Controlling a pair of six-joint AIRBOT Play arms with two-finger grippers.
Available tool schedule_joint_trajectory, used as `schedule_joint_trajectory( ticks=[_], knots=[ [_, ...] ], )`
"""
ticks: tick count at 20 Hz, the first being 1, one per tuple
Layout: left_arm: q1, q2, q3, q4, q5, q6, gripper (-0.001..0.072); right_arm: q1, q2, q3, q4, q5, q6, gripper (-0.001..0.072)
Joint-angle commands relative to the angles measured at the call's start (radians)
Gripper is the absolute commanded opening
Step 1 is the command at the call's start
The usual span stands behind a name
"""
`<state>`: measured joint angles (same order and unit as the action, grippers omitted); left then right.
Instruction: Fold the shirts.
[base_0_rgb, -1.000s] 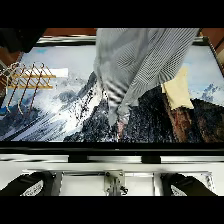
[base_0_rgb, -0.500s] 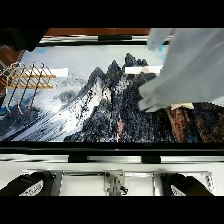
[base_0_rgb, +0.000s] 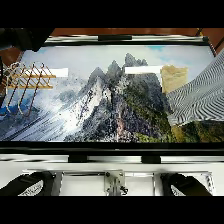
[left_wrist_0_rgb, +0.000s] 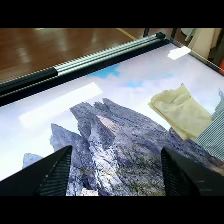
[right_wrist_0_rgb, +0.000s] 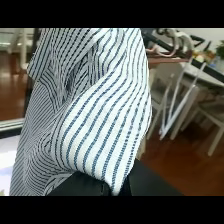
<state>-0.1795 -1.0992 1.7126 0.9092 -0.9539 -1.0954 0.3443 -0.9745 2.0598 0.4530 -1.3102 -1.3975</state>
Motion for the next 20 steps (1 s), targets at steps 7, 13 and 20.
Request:
schedule_joint_trajectory(
  ticks=[7,13,20],
  knots=[
    [-0.002,0.0,0.001,-0.001,0.001,-0.001,0.0577,0.0,0.035,0.001,-0.306,-0.064,0.026,0.0076],
    [-0.002,0.0,0.001,-0.001,0.013,-0.001,0.0578,-0.001,0.023,-0.043,-0.33,-0.065,0.134,0.0076],
    [-0.002,0.0,0.001,-0.001,0.031,-0.001,0.0578,-0.001,-0.132,-0.055,-0.32,-0.006,0.196,0.0077]
  ],
)
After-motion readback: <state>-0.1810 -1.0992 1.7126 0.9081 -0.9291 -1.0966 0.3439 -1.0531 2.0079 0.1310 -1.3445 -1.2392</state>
